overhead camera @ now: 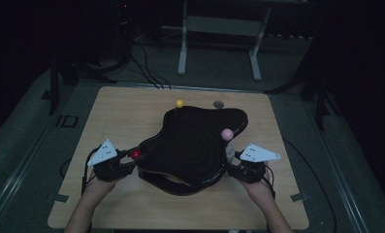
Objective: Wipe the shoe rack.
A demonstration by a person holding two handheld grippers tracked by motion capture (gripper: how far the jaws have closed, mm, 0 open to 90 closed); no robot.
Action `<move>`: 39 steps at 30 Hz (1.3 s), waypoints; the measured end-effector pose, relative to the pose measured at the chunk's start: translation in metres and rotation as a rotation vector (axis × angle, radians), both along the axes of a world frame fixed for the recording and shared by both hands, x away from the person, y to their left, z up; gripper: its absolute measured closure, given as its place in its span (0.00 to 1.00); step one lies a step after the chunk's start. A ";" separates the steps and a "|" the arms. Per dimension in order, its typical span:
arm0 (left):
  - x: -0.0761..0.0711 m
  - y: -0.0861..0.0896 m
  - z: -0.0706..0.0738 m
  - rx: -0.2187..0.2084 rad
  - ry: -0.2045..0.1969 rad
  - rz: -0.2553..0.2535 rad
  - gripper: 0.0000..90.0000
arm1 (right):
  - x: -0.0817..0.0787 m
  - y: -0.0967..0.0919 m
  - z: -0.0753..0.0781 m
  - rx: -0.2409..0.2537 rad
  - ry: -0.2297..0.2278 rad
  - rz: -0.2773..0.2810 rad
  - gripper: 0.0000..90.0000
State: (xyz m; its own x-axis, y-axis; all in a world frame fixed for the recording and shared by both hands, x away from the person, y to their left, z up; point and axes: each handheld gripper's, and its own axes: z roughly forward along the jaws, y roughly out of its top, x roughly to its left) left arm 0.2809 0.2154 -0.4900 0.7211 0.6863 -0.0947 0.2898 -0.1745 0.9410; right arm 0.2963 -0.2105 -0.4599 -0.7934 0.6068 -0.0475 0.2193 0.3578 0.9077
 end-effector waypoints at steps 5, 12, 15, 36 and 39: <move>0.000 0.000 0.000 -0.003 -0.001 0.000 0.66 | 0.004 0.005 -0.037 -0.054 0.042 -0.016 0.70; 0.001 0.001 -0.001 -0.006 -0.001 -0.002 0.66 | 0.006 0.006 -0.069 -0.074 0.110 -0.027 0.68; 0.001 0.001 -0.001 -0.009 0.000 -0.002 0.66 | 0.006 0.005 -0.065 -0.068 0.109 -0.024 0.66; 0.001 0.001 0.000 0.001 0.000 0.003 0.66 | 0.002 0.004 -0.009 0.040 -0.022 -0.045 0.70; 0.002 0.001 0.000 -0.001 0.000 0.002 0.66 | 0.005 0.006 -0.028 0.020 0.027 -0.045 0.70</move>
State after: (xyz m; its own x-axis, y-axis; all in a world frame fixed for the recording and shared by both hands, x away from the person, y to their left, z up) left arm 0.2824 0.2167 -0.4903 0.7195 0.6878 -0.0959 0.2904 -0.1726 0.9412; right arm 0.3018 -0.2047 -0.4878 -0.7660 0.6427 -0.0139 0.2598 0.3292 0.9078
